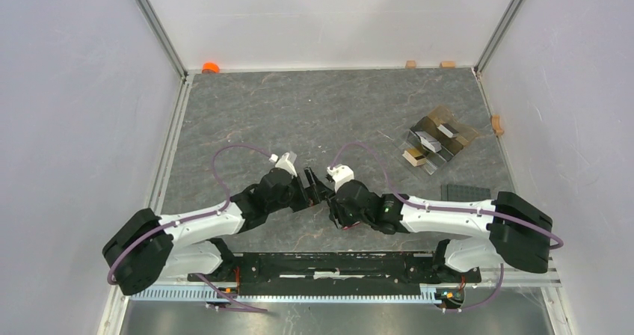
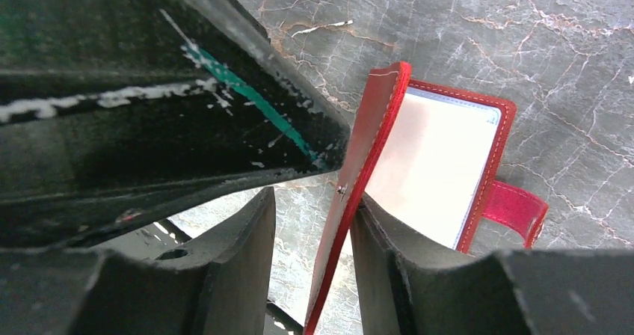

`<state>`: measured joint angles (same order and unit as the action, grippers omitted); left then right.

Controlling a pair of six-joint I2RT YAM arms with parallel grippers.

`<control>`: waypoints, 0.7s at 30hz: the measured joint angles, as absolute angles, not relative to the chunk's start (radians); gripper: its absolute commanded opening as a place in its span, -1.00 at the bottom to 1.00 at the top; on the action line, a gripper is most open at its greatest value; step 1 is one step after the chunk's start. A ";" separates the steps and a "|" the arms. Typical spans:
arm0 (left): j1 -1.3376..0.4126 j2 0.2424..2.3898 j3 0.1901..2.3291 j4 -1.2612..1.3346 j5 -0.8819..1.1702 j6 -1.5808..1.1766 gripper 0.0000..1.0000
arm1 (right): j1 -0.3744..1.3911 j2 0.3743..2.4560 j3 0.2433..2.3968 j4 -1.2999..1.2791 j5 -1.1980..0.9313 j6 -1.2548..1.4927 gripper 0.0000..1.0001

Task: Put the credit cards into the card holder
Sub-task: Open the card holder at the center of the board.

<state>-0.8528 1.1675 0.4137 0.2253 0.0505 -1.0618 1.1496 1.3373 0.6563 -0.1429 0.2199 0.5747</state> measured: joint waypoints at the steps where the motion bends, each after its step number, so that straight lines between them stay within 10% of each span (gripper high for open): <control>1: -0.852 1.165 0.414 0.220 0.051 -1.062 0.91 | 1.153 1.337 0.656 -0.143 0.223 0.575 -0.07; 15: -0.852 1.236 0.414 0.215 0.058 -1.061 0.90 | 1.227 1.337 0.673 -0.136 0.268 0.570 -0.06; 21: -0.852 1.246 0.411 0.218 0.059 -1.067 0.03 | 1.251 1.337 0.683 -0.138 0.276 0.565 -0.03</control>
